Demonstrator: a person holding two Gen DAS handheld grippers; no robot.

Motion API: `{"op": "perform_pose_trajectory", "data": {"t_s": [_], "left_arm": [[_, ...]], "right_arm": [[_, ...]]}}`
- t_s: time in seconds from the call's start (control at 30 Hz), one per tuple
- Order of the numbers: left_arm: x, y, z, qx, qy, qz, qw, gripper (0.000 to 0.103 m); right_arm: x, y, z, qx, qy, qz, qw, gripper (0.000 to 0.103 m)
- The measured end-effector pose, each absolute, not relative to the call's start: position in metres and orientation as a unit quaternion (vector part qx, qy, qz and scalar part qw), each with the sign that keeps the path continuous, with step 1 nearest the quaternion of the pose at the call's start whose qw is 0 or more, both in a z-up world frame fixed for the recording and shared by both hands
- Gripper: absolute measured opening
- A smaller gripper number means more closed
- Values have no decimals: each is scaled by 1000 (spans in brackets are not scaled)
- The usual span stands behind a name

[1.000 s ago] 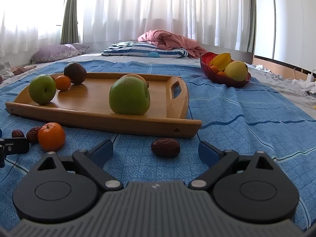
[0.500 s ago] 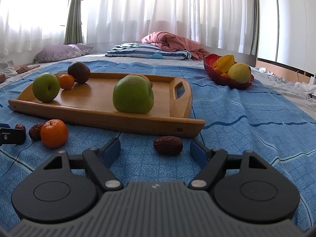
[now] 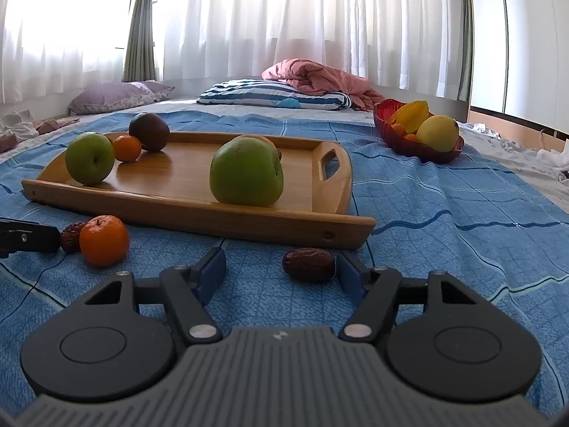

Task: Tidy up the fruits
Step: 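Close the left tool on a red date while the right tool grasps another date, then carry both held dates over the wooden tray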

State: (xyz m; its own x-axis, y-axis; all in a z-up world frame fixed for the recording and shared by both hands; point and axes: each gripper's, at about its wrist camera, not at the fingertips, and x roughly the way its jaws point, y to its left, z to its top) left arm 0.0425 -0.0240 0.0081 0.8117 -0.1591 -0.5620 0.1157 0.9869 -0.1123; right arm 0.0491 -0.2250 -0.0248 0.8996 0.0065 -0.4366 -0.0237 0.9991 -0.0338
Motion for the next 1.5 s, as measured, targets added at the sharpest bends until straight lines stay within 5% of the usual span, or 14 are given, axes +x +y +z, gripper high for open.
{"op": "perform_pose_trajectory", "data": {"t_s": [0.67,1.5], "left_arm": [[41,-31,9,-15,298,-68,952,23],[60,-25,52,-15,266,-87,960,23]], "right_arm": [[43,-226,-22,6,219,8,976,34],[57,-210,33,8,199,16,980,34]]}}
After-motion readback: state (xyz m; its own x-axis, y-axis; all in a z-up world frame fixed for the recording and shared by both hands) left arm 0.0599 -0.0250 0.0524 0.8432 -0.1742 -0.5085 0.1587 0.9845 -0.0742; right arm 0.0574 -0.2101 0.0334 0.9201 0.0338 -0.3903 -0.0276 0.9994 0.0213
